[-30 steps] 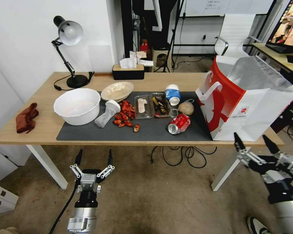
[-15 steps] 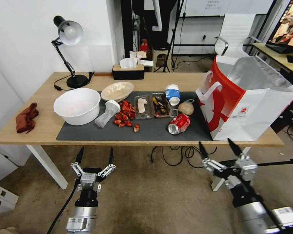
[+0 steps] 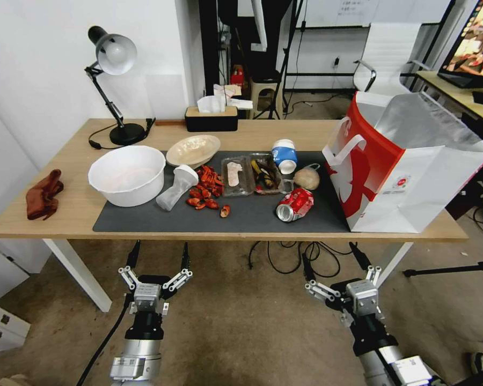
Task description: Pick up the food delivery bag from the floor and place it on the table.
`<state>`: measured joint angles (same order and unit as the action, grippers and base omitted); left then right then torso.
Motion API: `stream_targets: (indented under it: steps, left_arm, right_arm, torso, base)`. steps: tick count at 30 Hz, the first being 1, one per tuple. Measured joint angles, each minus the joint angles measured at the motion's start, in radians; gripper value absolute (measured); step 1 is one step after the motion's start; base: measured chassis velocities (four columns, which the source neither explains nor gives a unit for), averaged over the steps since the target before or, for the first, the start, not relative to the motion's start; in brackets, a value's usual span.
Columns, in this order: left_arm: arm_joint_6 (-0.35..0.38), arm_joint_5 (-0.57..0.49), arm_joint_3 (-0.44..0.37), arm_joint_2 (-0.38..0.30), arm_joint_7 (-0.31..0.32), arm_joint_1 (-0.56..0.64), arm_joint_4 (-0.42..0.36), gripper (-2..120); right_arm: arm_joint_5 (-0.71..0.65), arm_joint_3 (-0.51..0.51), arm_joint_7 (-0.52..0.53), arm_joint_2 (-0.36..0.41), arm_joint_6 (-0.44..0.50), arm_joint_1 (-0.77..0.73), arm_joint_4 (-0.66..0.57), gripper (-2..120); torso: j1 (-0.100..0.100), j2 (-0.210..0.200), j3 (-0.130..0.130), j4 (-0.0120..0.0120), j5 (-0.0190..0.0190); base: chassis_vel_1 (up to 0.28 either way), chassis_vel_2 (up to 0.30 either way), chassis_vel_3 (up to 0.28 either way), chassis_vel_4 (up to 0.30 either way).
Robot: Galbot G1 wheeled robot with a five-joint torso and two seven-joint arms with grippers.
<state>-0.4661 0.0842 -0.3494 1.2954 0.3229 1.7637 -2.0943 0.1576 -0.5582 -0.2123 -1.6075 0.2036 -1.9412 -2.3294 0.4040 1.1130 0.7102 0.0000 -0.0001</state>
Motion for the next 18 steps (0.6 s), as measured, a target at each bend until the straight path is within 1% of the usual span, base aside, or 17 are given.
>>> stream_targets:
  steps: [8,18]
  left_arm:
    - [0.001,-0.010,0.007,-0.006,0.003,0.004,-0.016,100]
    - [0.001,-0.017,0.014,-0.007,0.004,0.007,-0.020,100]
  right_arm:
    - [0.011,0.021,0.025,0.000,0.027,-0.003,0.033,100]
    - [0.000,0.023,0.026,-0.001,0.029,0.005,0.033,100]
  torso:
    - [0.000,0.000,0.000,0.0000,0.0001]
    - [0.000,0.000,0.000,0.0000,0.0000]
  base:
    - [0.000,0.000,0.000,0.000]
    - [0.000,0.000,0.000,0.000]
